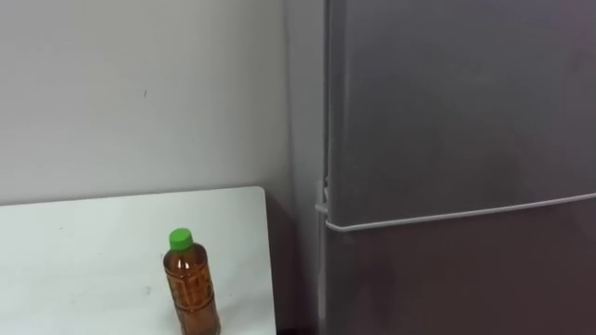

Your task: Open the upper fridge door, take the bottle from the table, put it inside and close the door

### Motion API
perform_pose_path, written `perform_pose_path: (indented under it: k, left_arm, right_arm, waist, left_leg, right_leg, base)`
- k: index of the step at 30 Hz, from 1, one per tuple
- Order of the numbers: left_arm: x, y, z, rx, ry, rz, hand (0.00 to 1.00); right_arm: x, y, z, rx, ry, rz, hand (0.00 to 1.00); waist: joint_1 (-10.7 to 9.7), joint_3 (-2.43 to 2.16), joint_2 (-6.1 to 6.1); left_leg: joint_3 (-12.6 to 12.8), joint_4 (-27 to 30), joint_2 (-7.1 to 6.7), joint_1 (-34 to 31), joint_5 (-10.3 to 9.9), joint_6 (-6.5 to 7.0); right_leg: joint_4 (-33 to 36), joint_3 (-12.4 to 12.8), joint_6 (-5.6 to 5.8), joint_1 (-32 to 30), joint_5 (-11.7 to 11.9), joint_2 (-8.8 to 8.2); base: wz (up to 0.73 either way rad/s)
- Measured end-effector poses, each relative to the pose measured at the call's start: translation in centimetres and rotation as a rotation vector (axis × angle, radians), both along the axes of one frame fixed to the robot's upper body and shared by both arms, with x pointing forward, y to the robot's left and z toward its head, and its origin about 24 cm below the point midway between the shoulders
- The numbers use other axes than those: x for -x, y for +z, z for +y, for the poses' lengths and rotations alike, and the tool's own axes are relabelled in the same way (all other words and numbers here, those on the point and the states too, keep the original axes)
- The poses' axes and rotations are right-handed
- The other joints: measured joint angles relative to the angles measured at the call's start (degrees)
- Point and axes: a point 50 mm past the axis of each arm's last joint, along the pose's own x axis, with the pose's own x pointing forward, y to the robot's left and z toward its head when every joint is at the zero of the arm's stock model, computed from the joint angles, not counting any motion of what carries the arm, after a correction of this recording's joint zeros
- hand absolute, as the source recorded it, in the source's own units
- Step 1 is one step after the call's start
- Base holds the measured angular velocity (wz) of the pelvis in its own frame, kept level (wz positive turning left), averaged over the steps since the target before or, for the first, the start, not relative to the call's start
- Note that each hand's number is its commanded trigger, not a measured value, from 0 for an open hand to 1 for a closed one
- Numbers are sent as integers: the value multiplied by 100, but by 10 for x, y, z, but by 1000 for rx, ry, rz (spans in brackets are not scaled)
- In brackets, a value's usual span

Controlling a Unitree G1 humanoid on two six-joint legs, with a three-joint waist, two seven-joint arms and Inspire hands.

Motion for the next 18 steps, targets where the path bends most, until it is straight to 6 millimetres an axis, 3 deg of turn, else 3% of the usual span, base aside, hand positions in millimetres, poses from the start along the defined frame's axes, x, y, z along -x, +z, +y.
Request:
perform_pose_path:
  k: [2,8,10,12,14,18]
  left_arm:
    - [-14,8,4,-34,16,-57,0]
    - [-48,39,16,-142,59,-236,0]
    - [-57,50,19,-173,71,-294,0]
    - [-66,61,22,-209,79,-350,0]
    - [-79,76,24,-246,89,-419,0]
    - [-98,101,24,-287,93,-535,0]
  right_arm:
    - [-1,1,-4,13,-2,-5,0]
    - [-8,3,-5,30,14,-39,0]
    - [-10,4,-6,39,22,-50,0]
    - [-10,4,-6,43,34,-50,0]
    - [-9,4,-6,43,37,-50,0]
    - [-11,4,-4,39,43,-65,0]
  waist:
    - [6,22,44]
    - [4,15,78]
    - [6,7,80]
    - [-1,-29,78]
    - [4,-30,74]
    - [-7,2,69]
  left_leg:
    - [4,-18,-4,-5,-3,5]
    - [-5,8,-2,-32,-1,3]
    - [-16,4,-6,-29,-1,3]
    - [-17,4,-8,-26,-1,4]
    - [-39,9,-10,-12,-1,4]
    - [-95,8,-20,-16,-3,7]
  right_leg:
    - [7,24,4,-17,-2,-1]
    - [14,24,0,-66,-4,2]
    - [6,20,0,-62,-3,1]
    - [9,15,0,-67,-3,-1]
    - [29,24,0,-55,-3,0]
    - [87,8,9,-49,-12,-11]
  base:
    - [-4]
    - [-1]
    - [0]
    - [0]
    - [0]
    - [1]
